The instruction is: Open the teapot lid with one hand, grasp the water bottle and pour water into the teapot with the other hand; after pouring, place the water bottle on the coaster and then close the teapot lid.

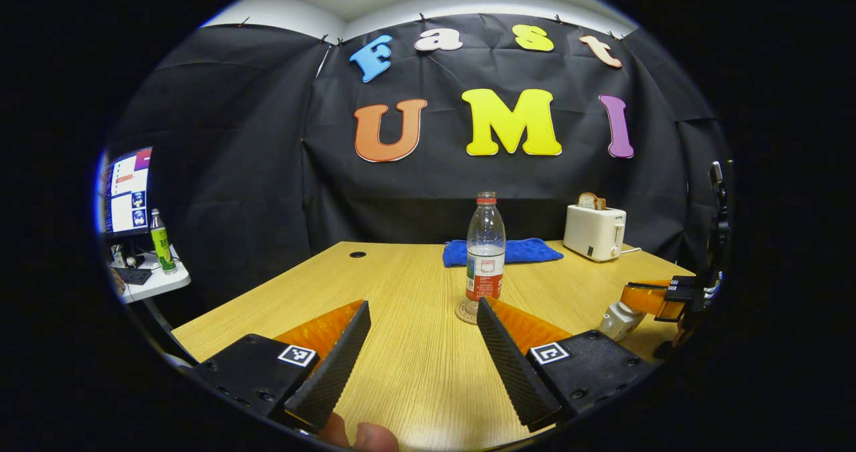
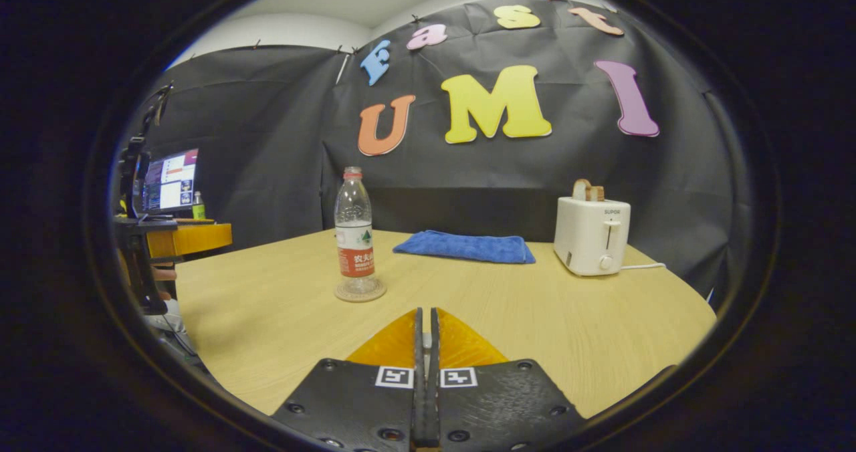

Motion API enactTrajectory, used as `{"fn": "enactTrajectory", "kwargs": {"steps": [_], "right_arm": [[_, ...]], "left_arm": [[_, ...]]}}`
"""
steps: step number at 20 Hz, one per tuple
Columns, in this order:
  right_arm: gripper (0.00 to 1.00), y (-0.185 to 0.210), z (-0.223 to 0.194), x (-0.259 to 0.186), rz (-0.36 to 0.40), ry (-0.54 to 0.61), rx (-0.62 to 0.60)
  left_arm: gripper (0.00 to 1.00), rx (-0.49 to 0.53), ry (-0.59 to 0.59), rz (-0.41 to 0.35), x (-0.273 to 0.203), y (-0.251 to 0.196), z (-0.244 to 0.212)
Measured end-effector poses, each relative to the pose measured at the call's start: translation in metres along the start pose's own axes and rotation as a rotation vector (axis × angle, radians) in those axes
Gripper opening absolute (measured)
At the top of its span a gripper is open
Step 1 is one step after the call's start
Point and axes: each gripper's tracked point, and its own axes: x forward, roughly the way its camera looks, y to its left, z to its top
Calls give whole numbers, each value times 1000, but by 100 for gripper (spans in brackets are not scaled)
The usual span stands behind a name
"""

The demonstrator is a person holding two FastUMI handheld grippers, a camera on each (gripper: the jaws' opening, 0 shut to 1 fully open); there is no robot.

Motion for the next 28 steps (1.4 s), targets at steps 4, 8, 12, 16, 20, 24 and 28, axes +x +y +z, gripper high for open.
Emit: {"fn": "enactTrajectory", "kwargs": {"steps": [4, 8, 12, 16, 20, 24, 28], "right_arm": [[3, 1, -5, 1, -14, 2, -28], [16, -6, -2, -2, -47, -7, -22], [44, -12, 17, -9, -67, -47, 24], [84, -30, 62, -35, -142, -143, 18], [95, -51, 91, -72, -258, -193, -18], [95, -59, 101, -107, -344, -207, -64], [95, -57, 103, -127, -379, -211, -28]], "left_arm": [[100, -12, -22, -6, -5, -5, 8], [100, -28, -44, -18, -9, -16, 17], [100, -65, -113, -37, -15, -33, 40], [100, -71, -158, -63, -15, -58, 58], [100, -36, -217, -83, -20, -84, 79], [99, -5, -240, -91, -32, -101, 94], [99, 16, -234, -101, -40, -114, 94]]}}
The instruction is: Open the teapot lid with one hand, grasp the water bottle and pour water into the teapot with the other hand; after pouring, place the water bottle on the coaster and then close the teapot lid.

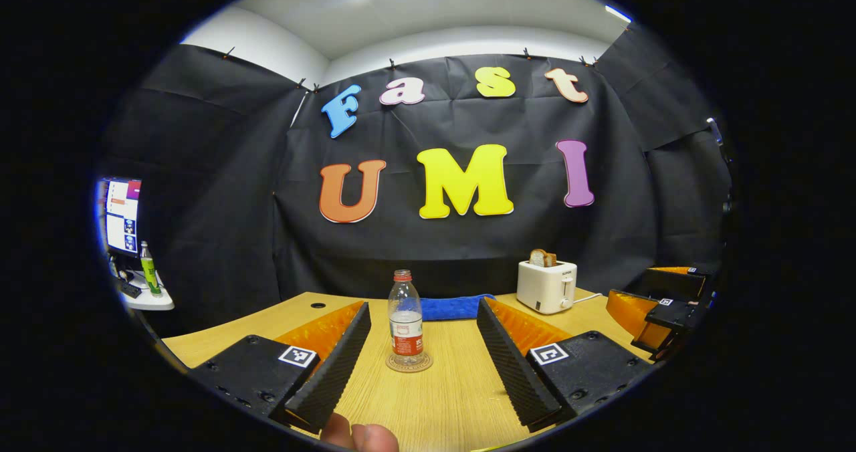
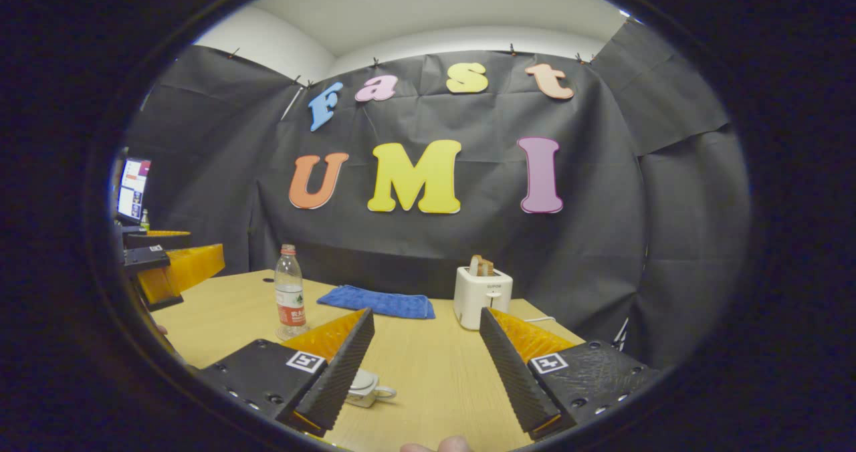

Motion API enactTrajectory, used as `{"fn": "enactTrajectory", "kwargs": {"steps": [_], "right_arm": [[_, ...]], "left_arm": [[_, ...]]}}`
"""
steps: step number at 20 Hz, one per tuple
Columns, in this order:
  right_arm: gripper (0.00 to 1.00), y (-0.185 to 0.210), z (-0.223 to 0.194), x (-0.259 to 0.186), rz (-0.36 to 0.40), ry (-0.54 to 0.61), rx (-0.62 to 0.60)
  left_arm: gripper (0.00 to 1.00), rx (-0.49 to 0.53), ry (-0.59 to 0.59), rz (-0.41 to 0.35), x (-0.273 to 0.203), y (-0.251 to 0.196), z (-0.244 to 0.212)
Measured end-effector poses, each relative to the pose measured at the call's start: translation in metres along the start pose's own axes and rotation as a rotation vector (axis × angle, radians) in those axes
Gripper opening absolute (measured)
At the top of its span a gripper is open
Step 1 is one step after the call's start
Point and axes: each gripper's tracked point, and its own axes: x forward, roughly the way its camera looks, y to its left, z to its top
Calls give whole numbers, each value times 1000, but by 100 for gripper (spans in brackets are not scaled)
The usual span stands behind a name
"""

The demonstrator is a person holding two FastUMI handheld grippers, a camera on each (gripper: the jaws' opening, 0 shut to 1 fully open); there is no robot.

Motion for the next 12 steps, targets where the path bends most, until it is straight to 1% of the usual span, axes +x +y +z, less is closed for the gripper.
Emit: {"fn": "enactTrajectory", "kwargs": {"steps": [2, 4, 7, 12], "right_arm": [[95, -4, 3, -5, -20, 1, 8], [97, -5, 6, -9, -33, 0, 11], [97, -4, 13, -15, -50, -11, -5], [95, 3, 18, -15, -55, -14, -22]], "left_arm": [[100, -5, 5, 0, 0, 0, 1], [100, -32, 8, 3, -4, 2, 1], [99, -52, 7, 14, -5, 9, 3], [100, -39, 10, 24, -4, 14, 3]]}}
